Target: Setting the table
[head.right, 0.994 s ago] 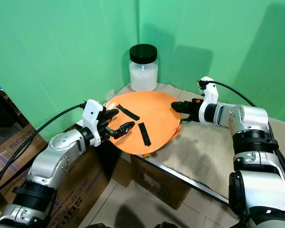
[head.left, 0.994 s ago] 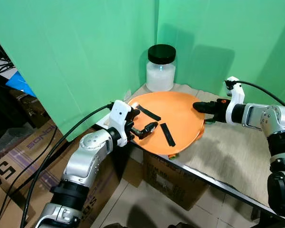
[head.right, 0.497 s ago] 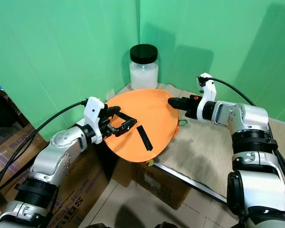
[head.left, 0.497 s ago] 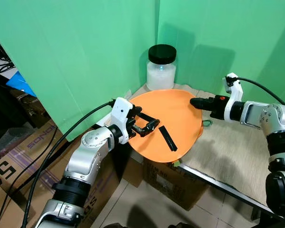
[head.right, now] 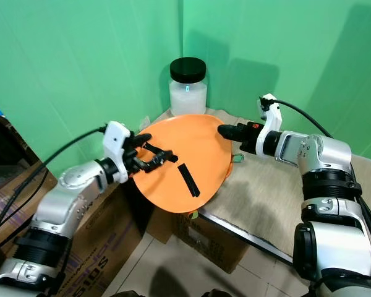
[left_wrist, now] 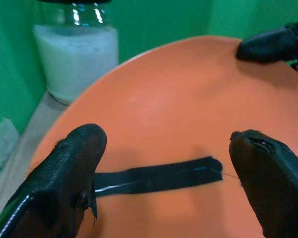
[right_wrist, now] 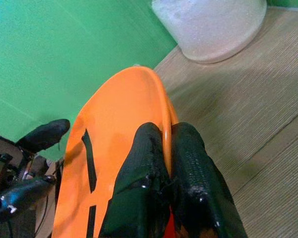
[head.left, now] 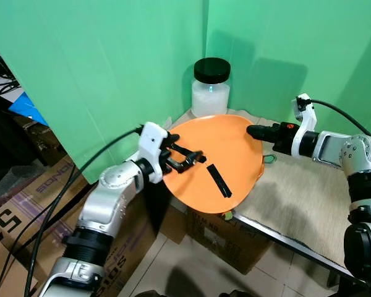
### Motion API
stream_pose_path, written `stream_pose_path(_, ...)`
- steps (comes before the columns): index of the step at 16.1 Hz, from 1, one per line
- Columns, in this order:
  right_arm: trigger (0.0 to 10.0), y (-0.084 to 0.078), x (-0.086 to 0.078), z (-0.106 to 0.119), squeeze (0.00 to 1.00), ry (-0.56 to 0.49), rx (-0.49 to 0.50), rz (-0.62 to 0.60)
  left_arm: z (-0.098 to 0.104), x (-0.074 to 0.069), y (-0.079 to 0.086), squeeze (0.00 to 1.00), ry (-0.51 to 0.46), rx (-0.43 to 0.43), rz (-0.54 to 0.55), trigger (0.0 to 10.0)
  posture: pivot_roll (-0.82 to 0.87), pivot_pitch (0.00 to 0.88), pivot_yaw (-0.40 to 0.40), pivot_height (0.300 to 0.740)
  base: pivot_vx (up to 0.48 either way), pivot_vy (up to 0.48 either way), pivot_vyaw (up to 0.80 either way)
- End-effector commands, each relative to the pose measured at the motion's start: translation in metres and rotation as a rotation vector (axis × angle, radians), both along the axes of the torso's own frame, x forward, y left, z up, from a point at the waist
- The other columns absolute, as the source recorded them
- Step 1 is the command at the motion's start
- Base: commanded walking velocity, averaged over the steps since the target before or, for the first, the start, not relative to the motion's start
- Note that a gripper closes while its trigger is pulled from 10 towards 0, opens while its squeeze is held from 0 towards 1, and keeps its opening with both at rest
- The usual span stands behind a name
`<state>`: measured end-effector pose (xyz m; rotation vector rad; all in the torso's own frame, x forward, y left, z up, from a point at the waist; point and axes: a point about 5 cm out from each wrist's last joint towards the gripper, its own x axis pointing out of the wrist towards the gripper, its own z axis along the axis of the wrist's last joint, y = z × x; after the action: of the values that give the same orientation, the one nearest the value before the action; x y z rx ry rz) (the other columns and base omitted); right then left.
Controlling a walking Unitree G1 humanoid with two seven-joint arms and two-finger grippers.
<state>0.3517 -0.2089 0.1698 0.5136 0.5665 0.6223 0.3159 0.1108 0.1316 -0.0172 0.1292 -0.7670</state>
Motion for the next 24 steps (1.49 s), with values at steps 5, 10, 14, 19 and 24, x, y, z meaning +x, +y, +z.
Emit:
stream_pose_path(5,0.0,-0.009,0.004,-0.002,0.00,0.006,0.023,-0.116,0.012,0.003,0.001,0.00,-0.035,-0.020,0.001,10.0,-0.07,0.000,0.056,0.740,0.000,0.000,0.00)
stream_pose_path(10,0.0,-0.025,0.006,-0.005,0.00,0.036,0.072,-0.243,0.012,-0.001,0.008,0.00,-0.037,-0.013,0.014,10.0,-0.07,0.000,0.057,0.740,0.000,0.000,0.00)
stream_pose_path(14,0.0,-0.030,0.003,-0.004,0.00,0.044,0.217,-0.291,0.019,-0.008,0.016,0.00,-0.068,0.003,0.023,10.0,-0.06,0.000,0.056,0.740,0.000,0.000,0.00)
stream_pose_path(19,0.0,-0.041,-0.006,0.013,0.00,-0.008,0.450,-0.347,0.044,-0.021,0.037,0.00,-0.114,-0.093,0.087,10.0,-0.06,0.000,0.069,0.740,0.000,0.000,0.00)
stream_pose_path(24,0.0,-0.030,-0.016,0.029,0.00,-0.113,0.557,-0.338,0.050,-0.021,0.033,1.00,-0.040,-0.235,0.048,10.0,-0.07,0.000,0.101,0.740,0.000,0.000,0.00)
